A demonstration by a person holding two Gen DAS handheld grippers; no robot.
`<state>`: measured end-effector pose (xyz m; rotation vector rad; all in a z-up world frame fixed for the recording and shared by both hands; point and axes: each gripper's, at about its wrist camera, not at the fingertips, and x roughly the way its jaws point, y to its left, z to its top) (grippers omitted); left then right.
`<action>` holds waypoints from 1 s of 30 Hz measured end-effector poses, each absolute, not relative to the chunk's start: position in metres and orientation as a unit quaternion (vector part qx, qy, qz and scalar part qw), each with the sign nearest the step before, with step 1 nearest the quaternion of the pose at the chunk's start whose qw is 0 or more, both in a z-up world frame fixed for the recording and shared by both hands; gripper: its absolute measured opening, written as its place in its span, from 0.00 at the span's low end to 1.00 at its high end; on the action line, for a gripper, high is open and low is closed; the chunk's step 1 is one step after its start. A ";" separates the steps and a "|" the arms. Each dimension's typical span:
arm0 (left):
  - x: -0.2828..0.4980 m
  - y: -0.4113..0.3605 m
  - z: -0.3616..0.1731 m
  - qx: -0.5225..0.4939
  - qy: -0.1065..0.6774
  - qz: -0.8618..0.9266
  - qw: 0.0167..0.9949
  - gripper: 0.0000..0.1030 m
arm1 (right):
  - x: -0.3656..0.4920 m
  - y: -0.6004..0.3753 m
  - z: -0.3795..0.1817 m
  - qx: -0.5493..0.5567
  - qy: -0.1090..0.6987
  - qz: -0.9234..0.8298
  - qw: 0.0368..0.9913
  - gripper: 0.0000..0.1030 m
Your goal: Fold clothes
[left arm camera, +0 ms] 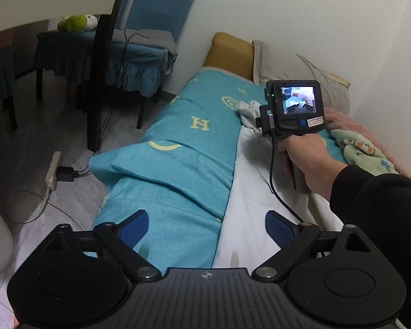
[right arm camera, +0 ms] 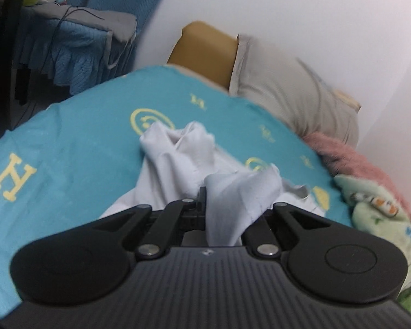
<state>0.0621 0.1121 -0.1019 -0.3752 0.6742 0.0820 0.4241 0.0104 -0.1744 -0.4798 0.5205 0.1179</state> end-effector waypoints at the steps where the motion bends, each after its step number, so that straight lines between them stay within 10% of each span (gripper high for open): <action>1: 0.063 0.112 -0.101 -0.178 0.326 0.039 0.928 0.87 | 0.428 0.004 -0.171 -0.213 0.273 0.069 0.935 0.11; 2: 0.063 0.113 -0.100 -0.174 0.323 0.039 0.930 0.87 | 0.428 -0.001 -0.167 -0.193 0.291 0.081 0.933 0.13; 4: 0.065 0.113 -0.098 -0.165 0.320 0.039 0.932 0.87 | 0.416 -0.012 -0.153 -0.160 0.302 0.106 0.934 0.58; 6: 0.068 0.112 -0.097 -0.162 0.322 0.035 0.932 0.87 | 0.393 -0.023 -0.133 -0.134 0.280 0.124 0.943 0.77; 17: 0.054 0.073 -0.087 -0.068 0.315 0.013 0.946 0.88 | 0.182 -0.148 -0.012 0.046 0.245 0.108 0.963 0.78; 30: 0.017 -0.042 -0.101 -0.012 0.373 -0.169 0.912 0.80 | 0.005 -0.313 -0.041 0.275 0.226 0.005 0.935 0.80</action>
